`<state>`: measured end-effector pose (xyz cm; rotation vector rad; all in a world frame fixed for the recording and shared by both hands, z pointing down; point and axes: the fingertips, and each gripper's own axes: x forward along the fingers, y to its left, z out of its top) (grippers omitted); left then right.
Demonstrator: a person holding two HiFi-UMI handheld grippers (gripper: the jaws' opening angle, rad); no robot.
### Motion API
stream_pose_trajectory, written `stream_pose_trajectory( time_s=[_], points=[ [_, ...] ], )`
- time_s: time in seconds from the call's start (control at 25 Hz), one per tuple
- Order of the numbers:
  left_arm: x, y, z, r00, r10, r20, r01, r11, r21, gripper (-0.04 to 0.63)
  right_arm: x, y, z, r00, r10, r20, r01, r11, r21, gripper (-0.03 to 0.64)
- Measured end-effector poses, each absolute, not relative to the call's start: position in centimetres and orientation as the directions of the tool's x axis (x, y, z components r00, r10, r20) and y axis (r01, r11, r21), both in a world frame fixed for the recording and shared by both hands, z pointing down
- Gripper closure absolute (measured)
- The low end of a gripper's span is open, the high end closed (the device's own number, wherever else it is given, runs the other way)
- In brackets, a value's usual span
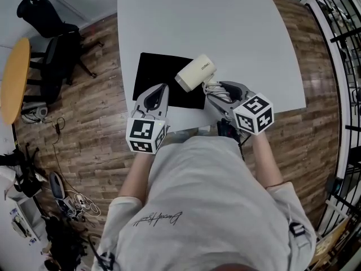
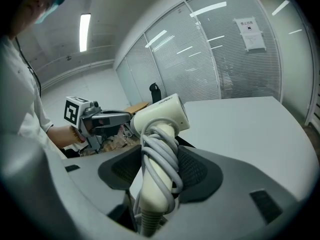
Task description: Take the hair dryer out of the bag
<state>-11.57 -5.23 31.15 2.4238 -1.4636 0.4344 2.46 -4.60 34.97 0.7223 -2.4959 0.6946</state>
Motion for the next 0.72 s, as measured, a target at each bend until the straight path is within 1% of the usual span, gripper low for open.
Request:
stream_pose_trajectory(
  time_s=[0.72],
  points=[
    [-11.64,-5.32,31.41,0.437,-0.812,0.387,-0.894,-0.437,0.094,0.583,2.4,-5.1,35.0,-0.765,-0.36,0.534,-0.581,0.744,-0.331,0.373]
  ],
)
